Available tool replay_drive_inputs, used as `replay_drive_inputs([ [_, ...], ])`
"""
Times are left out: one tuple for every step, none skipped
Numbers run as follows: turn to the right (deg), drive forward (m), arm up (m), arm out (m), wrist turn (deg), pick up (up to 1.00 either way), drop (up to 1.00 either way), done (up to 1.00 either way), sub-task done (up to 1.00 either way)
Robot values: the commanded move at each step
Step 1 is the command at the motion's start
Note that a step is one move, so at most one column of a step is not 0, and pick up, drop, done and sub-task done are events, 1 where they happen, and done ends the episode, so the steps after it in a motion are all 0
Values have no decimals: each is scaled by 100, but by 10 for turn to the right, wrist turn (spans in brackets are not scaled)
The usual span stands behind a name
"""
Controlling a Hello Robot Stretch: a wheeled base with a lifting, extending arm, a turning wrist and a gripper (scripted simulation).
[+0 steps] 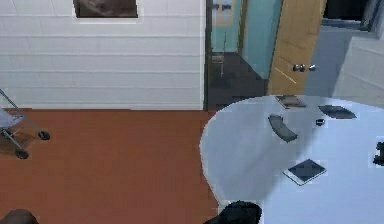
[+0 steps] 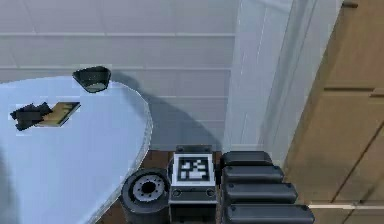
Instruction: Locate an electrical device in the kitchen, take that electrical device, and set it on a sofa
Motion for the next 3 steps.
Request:
replay_drive_inputs([
  [-180,0,0,0,0,0,0,0,0],
  [0,80,0,0,0,0,0,0,0],
  [-450,0,0,0,0,0,0,0,0],
])
